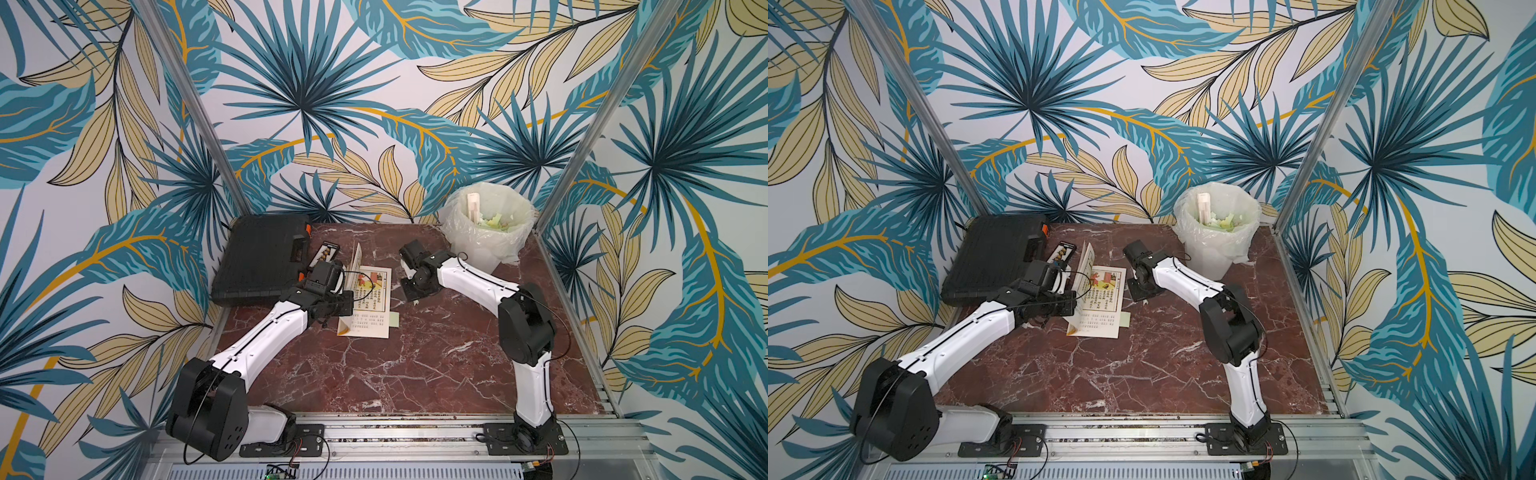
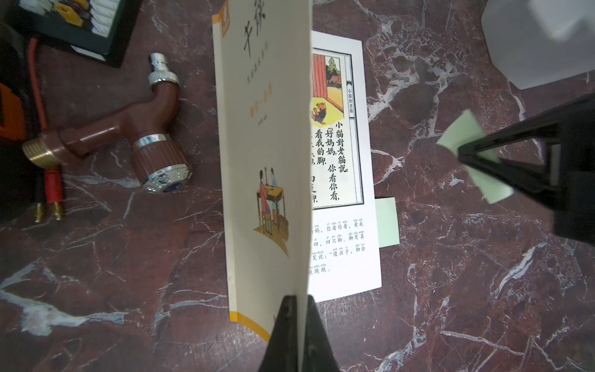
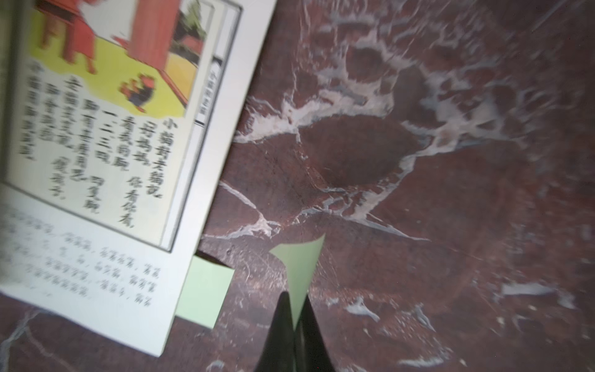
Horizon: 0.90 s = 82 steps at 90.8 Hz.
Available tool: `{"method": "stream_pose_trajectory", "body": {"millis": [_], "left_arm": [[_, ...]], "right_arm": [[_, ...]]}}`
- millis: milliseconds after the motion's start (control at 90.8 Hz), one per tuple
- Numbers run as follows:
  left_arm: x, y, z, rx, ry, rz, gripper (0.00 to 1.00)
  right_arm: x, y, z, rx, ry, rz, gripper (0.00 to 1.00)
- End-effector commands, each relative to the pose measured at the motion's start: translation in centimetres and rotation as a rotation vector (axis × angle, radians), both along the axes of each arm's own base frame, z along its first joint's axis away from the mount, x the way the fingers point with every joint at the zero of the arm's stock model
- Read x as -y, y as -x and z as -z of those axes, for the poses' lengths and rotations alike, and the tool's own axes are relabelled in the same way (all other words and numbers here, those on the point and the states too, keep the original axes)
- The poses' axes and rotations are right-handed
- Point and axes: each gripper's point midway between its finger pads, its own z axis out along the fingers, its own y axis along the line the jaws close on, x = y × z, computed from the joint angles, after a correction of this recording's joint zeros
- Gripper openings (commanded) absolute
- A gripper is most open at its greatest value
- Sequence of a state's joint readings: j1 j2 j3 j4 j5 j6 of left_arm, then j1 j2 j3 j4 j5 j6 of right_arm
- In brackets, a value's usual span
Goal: Peel off the used sticky note
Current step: Pick up the note from the center of the board, then place the note in the trash bin.
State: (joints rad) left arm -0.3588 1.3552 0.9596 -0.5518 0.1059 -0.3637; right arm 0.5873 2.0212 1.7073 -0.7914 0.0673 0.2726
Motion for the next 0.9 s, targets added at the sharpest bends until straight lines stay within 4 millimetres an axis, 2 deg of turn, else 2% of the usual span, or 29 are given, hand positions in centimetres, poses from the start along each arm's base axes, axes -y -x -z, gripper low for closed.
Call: {"method": "stream_pose_trajectory", "body": {"millis": [0, 165, 286, 452, 551, 661, 771, 892], "left_arm": [[-0.3, 0.4, 0.1, 0.007, 0.001, 0.003, 0.00], [-0.2, 0.4, 0.2, 0.004, 0.002, 0.008, 0.00], [-0.1, 0.5, 0.2, 0.003, 0.006, 0.013, 0.00], [0.0, 0.6, 0.3, 0.001, 0.011, 0.019, 0.00], [0.0, 0.6, 0.2, 0.003, 0.012, 0.022, 0.00], [0.1, 0.7, 0.1, 0.003, 0.016, 0.023, 0.00], [0.1, 0.7, 0.2, 0.002, 0.019, 0.024, 0.00], [0.3, 0.8, 0.4, -0.004, 0.031, 0.026, 0.00]], "right_arm": [[0.6, -0.4, -7.3, 0.126, -0.014, -0.011, 0.00], [2.5, -1.3, -16.2, 0.271, -0.042, 0.017, 0.00], [4.6, -2.4, -21.7, 0.360, -0.063, 0.062, 0.00], [9.7, -4.5, -26.0, 0.417, -0.080, 0.185, 0.00], [13.5, -6.1, -26.5, 0.413, -0.073, 0.273, 0.00], [16.9, -7.3, -25.2, 0.376, -0.041, 0.346, 0.01], [19.1, -8.4, -22.8, 0.316, -0.022, 0.397, 0.03], [20.3, -9.4, -21.4, 0.288, -0.025, 0.424, 0.18]]}}
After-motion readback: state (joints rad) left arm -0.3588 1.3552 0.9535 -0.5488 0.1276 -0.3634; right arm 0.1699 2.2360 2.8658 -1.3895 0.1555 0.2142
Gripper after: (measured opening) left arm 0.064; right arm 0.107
